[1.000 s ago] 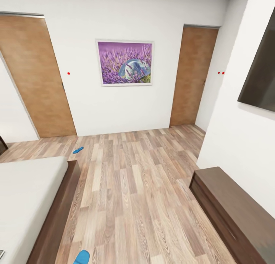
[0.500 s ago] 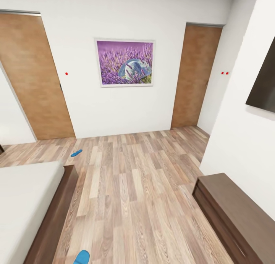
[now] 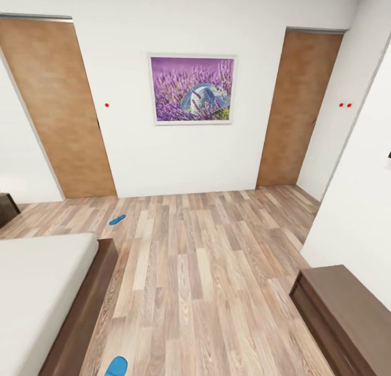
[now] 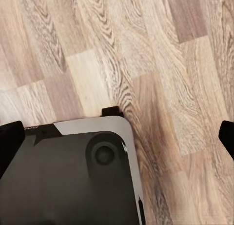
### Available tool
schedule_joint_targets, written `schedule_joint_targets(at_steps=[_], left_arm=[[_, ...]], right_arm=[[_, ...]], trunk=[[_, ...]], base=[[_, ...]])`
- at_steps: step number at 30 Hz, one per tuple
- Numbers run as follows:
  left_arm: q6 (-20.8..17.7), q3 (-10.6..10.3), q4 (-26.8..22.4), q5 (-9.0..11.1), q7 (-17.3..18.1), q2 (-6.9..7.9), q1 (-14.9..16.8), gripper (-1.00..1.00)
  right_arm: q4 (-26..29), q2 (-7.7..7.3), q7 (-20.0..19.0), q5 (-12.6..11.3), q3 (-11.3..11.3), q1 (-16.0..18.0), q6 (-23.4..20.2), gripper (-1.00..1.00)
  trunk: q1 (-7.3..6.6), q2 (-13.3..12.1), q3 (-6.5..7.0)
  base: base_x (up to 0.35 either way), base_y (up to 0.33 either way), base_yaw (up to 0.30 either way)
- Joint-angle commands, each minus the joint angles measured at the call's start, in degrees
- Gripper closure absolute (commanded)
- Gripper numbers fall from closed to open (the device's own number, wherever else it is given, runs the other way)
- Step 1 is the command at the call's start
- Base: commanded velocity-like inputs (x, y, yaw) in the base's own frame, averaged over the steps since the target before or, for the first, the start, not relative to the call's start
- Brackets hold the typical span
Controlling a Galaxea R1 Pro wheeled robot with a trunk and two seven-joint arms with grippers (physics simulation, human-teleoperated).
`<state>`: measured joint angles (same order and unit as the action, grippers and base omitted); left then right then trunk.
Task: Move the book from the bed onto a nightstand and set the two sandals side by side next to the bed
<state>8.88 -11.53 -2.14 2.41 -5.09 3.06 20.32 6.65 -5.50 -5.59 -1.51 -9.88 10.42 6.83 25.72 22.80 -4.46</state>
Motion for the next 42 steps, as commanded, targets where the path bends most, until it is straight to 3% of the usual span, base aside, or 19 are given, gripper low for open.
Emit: schedule_joint_targets(at_steps=[1,9,42], left_arm=[[0.2,-0.5,0.0,0.1,-0.2,0.0,0.1,1.0],[0.2,-0.5,0.0,0.1,-0.3,-0.01,0.1,1.0],[0.2,-0.5,0.1,0.1,-0.2,-0.07,0.1,1.0]], right_arm=[[-0.1,0.01,-0.4,-0.2,-0.4,0.0,0.2,-1.0],[-0.1,-0.03,-0.4,-0.2,-0.4,0.0,0.2,-1.0],[-0.1,0.02,-0.4,-0.2,-0.4,0.0,0.2,-1.0]], trunk=[[0.06,0.1,-0.12],[0.06,0.1,-0.12],[0.06,0.1,-0.12]], base=[[0.303,0.0,0.28],[0.306,0.0,0.129],[0.318,0.0,0.003]])
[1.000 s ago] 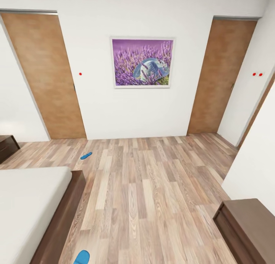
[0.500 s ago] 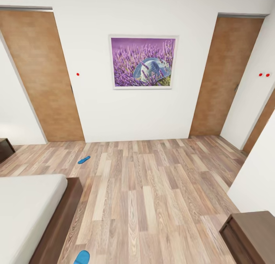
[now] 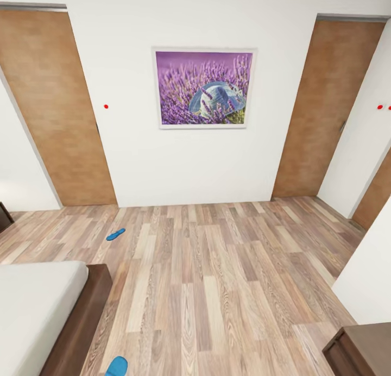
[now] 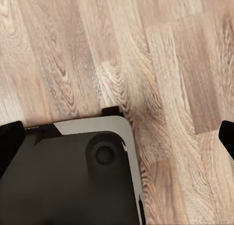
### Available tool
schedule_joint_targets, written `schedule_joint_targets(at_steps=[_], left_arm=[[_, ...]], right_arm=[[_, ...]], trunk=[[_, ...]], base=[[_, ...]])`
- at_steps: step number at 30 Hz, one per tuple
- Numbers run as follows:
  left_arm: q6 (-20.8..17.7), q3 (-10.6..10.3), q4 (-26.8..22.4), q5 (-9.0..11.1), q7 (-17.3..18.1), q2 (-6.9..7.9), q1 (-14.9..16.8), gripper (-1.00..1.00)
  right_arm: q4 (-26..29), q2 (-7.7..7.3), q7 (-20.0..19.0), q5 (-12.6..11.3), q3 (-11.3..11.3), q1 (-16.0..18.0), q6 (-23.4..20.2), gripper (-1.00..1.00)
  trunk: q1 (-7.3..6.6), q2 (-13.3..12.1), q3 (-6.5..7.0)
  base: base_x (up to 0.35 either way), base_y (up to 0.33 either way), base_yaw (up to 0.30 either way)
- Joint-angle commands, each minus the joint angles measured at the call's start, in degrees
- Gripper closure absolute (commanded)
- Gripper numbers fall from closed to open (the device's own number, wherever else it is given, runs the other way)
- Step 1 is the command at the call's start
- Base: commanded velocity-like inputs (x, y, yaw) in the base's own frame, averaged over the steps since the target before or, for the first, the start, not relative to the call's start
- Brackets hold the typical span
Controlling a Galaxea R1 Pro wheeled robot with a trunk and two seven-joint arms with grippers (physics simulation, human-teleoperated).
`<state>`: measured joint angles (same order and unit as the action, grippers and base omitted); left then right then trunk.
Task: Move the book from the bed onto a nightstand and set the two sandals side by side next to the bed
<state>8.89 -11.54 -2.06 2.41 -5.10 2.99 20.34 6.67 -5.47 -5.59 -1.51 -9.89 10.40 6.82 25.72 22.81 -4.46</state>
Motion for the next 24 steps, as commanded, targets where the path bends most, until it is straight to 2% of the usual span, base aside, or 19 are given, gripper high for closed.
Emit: schedule_joint_targets(at_steps=[1,24], left_arm=[[0.2,-0.5,0.0,0.1,-0.2,0.01,0.1,1.0],[0.2,-0.5,0.0,0.1,-0.3,0.0,0.1,1.0]], right_arm=[[-0.1,0.0,-0.4,-0.2,-0.4,0.1,0.2,-1.0],[-0.1,0.02,-0.4,-0.2,-0.4,0.1,0.2,-1.0]], trunk=[[0.06,0.1,-0.12],[0.06,0.1,-0.12]], base=[[0.319,0.0,0.0],[0.319,0.0,0.0]])
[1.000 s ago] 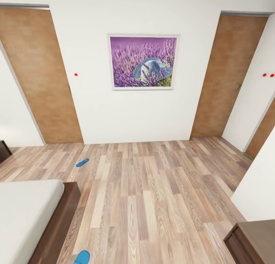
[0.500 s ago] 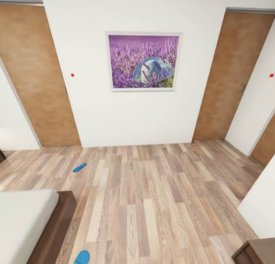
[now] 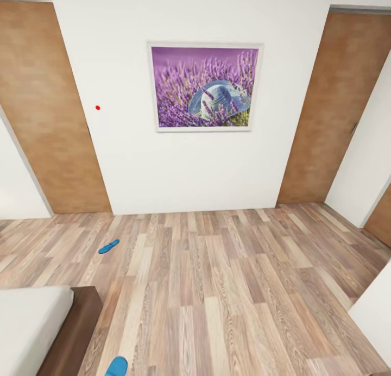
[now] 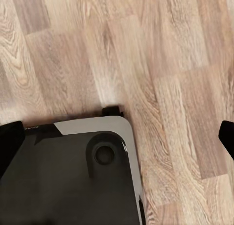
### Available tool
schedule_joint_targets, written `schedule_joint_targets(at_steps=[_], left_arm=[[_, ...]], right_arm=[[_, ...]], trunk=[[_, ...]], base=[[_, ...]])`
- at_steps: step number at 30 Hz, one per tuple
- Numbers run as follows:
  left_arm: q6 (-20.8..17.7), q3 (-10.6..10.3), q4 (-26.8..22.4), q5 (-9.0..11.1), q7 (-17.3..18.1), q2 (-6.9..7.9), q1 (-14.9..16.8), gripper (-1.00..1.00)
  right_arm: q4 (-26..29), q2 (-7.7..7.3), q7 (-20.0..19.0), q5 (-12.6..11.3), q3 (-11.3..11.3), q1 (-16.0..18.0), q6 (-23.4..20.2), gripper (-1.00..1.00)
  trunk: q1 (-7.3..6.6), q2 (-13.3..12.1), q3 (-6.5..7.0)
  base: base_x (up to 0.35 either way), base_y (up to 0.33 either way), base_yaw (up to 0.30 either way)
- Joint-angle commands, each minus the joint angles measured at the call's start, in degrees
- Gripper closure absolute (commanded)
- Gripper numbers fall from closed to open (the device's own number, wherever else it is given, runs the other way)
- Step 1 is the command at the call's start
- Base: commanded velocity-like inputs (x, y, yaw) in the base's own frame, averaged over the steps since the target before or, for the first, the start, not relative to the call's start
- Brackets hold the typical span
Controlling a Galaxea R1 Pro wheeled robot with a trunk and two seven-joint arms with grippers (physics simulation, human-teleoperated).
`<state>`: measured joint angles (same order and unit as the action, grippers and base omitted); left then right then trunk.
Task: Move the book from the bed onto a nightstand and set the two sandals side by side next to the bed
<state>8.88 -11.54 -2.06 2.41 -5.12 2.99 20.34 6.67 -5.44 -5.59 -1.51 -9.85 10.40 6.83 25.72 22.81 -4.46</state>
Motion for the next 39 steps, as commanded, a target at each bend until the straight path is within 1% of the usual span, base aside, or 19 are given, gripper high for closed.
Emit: schedule_joint_targets(at_steps=[1,17,39], left_arm=[[0.2,-0.5,0.0,0.1,-0.2,0.0,0.1,1.0],[0.2,-0.5,0.0,0.1,-0.2,0.0,0.1,1.0],[0.2,-0.5,0.0,0.1,-0.2,0.0,0.1,1.0]], right_arm=[[-0.1,-0.01,-0.4,-0.2,-0.4,0.1,0.2,-1.0],[-0.1,0.58,-0.4,-0.1,-0.5,0.1,0.2,-1.0],[-0.1,0.61,-0.4,-0.1,-0.5,0.1,0.2,-1.0]], trunk=[[0.06,0.1,-0.12],[0.06,0.1,0.5],[0.06,0.1,0.56]], base=[[0.319,0.0,0.0],[0.319,0.0,0.051],[0.319,-0.002,0.004]])
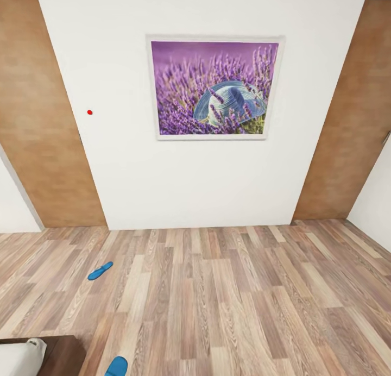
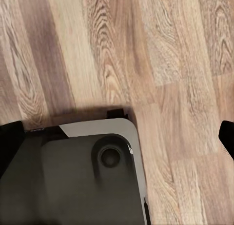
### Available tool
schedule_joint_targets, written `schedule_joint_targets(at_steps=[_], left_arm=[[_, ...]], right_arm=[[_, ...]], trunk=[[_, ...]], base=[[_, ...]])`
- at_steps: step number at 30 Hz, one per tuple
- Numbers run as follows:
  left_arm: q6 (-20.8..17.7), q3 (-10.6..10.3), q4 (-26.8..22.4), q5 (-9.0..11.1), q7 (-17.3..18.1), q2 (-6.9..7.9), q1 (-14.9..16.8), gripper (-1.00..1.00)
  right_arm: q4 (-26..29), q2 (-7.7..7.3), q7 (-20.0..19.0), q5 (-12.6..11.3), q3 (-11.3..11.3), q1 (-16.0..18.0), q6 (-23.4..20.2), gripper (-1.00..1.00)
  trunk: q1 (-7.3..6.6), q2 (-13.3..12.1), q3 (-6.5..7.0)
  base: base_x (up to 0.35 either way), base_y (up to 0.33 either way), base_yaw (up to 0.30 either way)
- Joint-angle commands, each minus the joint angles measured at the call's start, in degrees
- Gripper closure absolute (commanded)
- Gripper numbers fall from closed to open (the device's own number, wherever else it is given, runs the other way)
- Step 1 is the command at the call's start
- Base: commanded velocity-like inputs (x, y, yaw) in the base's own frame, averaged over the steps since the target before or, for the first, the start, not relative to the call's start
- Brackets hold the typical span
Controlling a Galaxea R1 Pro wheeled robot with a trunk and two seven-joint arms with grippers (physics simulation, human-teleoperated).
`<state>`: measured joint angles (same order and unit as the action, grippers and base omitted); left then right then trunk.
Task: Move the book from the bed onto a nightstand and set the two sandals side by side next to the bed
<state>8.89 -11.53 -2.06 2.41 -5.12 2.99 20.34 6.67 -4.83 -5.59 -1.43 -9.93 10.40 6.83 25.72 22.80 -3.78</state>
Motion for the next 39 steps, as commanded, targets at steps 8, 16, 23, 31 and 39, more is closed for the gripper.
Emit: schedule_joint_targets(at_steps=[8,16,23,31,39], left_arm=[[0.2,-0.5,0.0,0.1,-0.2,0.0,0.1,1.0],[0.2,-0.5,0.0,0.1,-0.2,0.0,0.1,1.0],[0.2,-0.5,0.0,0.1,-0.2,0.0,0.1,1.0],[0.2,-0.5,0.0,0.1,-0.2,0.0,0.1,1.0],[0.2,-0.5,0.0,0.1,-0.2,0.0,0.1,1.0]], right_arm=[[-0.1,0.0,-0.4,-0.2,-0.4,0.1,0.2,-1.0],[-0.1,0.06,-0.4,-0.2,-0.4,0.1,0.2,-1.0],[-0.1,0.06,-0.4,-0.2,-0.4,0.1,0.2,-1.0],[-0.1,0.0,-0.4,-0.2,-0.4,0.1,0.2,-1.0],[-0.1,0.07,-0.4,-0.2,-0.4,0.1,0.2,-1.0]], trunk=[[0.06,0.1,-0.11],[0.06,0.1,0.31],[0.06,0.1,0.83],[0.06,0.1,0.95],[0.06,0.1,0.96]], base=[[0.319,-0.064,0.0],[0.319,-0.083,0.016],[0.319,-0.086,0.049],[0.319,-0.101,0.009],[0.315,-0.07,0.007]])
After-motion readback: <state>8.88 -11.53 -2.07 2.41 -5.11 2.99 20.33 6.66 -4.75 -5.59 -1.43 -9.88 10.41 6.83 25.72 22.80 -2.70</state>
